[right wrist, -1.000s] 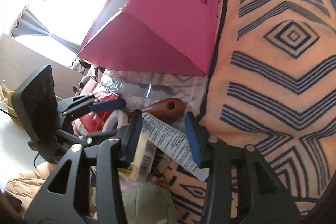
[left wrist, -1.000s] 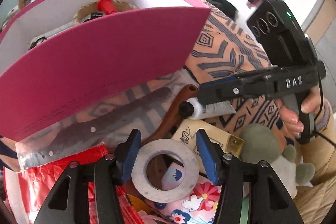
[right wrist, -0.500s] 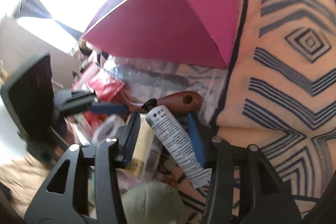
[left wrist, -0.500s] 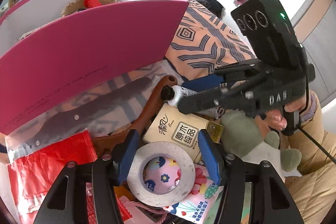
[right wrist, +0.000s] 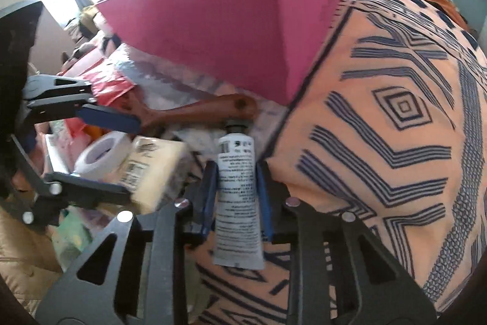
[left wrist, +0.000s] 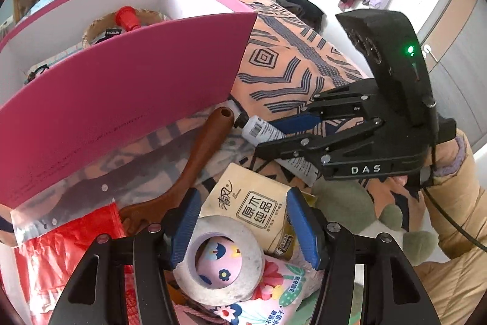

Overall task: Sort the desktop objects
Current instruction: 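Grasp the white tube with the right gripper and lift it upright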

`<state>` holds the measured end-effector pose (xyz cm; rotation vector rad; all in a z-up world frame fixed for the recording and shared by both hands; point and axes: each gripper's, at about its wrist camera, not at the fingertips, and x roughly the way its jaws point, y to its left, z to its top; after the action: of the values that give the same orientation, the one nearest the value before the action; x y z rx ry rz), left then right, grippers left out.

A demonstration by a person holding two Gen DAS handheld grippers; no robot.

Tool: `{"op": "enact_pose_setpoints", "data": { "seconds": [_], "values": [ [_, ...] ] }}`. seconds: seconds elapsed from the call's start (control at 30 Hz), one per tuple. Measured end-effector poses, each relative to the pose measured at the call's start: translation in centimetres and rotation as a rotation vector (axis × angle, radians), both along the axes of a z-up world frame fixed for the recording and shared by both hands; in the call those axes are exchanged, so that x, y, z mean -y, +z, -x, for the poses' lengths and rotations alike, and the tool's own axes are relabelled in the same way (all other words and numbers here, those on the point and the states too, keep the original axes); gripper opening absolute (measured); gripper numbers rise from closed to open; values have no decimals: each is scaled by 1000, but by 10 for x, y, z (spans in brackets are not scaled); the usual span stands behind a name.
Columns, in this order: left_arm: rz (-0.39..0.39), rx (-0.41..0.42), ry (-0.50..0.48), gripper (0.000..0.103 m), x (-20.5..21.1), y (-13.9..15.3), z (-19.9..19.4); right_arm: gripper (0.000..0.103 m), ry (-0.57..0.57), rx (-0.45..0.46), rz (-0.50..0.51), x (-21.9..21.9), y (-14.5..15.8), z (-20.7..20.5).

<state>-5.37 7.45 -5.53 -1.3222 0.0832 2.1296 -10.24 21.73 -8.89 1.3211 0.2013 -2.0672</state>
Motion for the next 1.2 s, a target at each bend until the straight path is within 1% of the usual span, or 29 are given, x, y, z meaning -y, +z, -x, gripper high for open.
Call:
{"op": "enact_pose_setpoints", "data": {
  "seconds": [0.13,0.2,0.27,0.33,0.43,0.6,0.77,0.93,1.0,1.07,1.2],
  "values": [
    [2,-1,2,59,-3,-1,1,28,14,-25,-38,-6,11,-5],
    [4,-5,2,59,-7,0,2,28,24,-60,-77,7,9,-7],
    [4,-7,1,59,-10,-1,1,28,25,-77,-81,5,12,-9],
    [0,-14,5,59,-12,0,-1,28,5,-90,-67,1,16,-9],
    [-19,-22,4,59,-13,4,-6,28,-26,-95,-10,-9,26,-8],
    [-55,-40,-17,59,-20,12,-5,27,-60,-133,68,-16,47,-13],
    [-71,-58,-31,59,-29,15,0,27,-64,-156,128,-16,66,-16],
    [-90,-74,-28,58,-31,19,3,27,-46,-178,155,-12,79,-20],
    [-95,-87,-26,56,-27,22,0,27,-33,-186,162,-9,84,-22],
    [-111,-92,-28,46,-25,25,0,27,-25,-198,169,-6,89,-23],
    [-129,-107,-23,35,-21,31,3,27,-12,-208,190,-2,99,-22]
  ]
}}
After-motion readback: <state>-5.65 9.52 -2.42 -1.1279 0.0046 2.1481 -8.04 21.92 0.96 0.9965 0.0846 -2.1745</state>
